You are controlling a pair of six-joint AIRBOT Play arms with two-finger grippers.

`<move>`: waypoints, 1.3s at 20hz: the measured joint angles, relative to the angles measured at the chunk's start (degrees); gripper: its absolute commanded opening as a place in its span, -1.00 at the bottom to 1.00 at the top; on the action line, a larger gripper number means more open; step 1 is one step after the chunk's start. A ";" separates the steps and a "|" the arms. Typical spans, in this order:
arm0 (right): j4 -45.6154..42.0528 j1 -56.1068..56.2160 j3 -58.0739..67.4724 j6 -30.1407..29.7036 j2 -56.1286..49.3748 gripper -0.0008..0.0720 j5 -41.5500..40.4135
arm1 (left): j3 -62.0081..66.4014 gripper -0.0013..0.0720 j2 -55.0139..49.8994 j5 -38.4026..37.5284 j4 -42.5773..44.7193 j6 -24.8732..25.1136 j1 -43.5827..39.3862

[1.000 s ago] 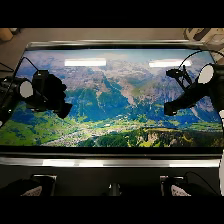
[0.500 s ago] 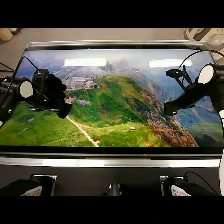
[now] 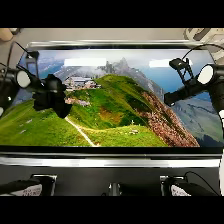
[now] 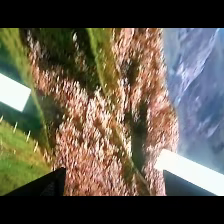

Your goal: Fold the shirts.

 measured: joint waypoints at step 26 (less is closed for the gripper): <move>-8.15 0.02 19.65 -5.25 14.03 0.77 -7.65 | 26.97 -0.89 10.08 12.20 -34.25 18.82 -7.17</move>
